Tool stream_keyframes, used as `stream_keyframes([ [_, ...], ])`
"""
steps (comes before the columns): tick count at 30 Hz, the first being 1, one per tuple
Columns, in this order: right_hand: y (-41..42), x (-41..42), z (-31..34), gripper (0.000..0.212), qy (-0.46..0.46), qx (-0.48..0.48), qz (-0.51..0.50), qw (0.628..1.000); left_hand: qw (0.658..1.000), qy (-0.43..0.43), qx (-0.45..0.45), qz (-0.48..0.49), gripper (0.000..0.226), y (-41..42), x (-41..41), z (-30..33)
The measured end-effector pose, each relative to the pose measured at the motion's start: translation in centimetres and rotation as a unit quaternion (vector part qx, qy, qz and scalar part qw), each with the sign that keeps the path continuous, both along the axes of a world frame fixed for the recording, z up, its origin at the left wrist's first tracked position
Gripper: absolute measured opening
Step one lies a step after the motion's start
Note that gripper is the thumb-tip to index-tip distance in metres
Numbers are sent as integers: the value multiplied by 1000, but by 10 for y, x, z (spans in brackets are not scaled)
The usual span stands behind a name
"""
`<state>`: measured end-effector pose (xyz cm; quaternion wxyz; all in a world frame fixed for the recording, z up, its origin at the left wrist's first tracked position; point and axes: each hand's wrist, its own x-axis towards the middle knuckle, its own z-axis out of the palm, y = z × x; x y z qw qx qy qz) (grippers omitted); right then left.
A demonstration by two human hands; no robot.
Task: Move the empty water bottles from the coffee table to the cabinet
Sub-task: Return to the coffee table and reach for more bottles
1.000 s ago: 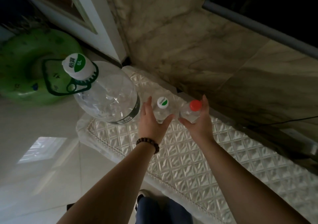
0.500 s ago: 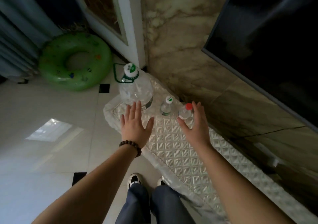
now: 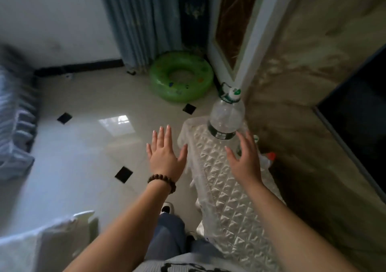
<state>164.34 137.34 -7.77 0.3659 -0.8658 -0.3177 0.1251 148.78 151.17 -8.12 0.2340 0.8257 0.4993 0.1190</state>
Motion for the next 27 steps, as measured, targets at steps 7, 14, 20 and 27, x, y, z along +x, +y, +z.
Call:
stream_keyframes([
  [7, 48, -96, -2, 55, -2, -8, 197, 980, 978, 33, 7, 208, 73, -32, -139, -7],
  [14, 71, -227, 6, 54, -6, -9, 400, 916, 906, -3, 17, 423, 74, -96, -276, 7],
  [20, 44, -362, 10, 52, -6, 0, 533, 846, 821, -3, 29, 571, 70, -183, -391, 11],
  [27, -52, -529, 10, 53, 5, 10, 648, 761, 731, 9, 34, 682, 70, -327, -525, 7],
])
